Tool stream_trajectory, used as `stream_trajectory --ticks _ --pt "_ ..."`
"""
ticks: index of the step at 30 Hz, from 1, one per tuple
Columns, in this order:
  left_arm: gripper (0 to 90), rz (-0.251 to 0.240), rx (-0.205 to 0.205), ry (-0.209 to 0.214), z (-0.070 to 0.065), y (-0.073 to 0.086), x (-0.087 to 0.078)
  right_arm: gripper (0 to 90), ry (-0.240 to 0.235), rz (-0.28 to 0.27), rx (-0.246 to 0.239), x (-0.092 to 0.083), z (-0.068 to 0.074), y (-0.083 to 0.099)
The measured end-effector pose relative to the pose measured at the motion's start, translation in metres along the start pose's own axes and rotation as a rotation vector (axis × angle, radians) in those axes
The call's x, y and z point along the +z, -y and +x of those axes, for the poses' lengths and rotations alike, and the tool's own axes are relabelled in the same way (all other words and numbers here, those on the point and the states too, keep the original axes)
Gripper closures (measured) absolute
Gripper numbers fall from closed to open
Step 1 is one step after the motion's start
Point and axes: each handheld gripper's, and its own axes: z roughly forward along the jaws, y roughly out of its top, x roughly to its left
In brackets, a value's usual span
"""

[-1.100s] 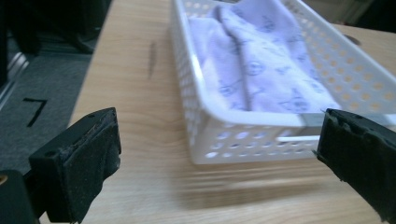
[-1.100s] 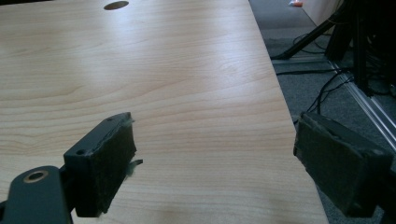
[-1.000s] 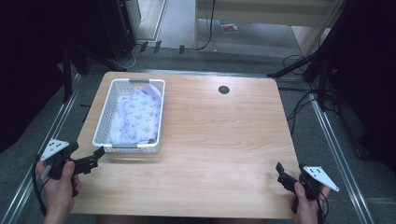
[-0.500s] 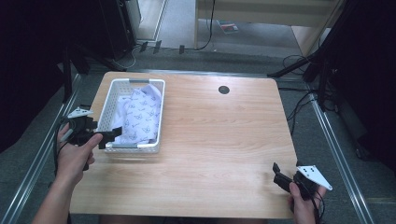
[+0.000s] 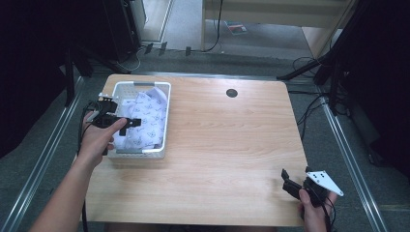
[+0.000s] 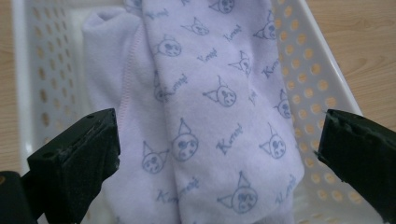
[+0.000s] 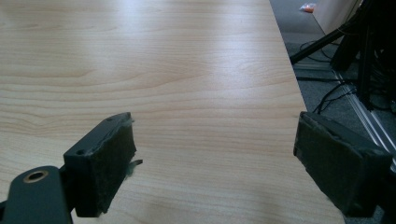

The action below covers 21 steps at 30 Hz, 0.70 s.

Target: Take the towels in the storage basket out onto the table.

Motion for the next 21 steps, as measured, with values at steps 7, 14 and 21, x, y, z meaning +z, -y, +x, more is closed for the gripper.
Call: stream_trajectory --ticks 7,14,21 --pt "0.0 0.097 -0.051 -0.039 0.005 -0.018 0.034 13.2 -0.008 0.002 0.001 0.000 0.000 0.000" --pt "0.0 0.207 -0.065 -0.125 -0.003 -0.026 0.065 13.2 -0.012 0.003 0.001 0.000 -0.001 0.000" --pt "0.0 0.323 -0.071 -0.163 -0.009 -0.024 0.102 13.2 -0.017 0.005 0.001 0.001 -0.001 0.000"
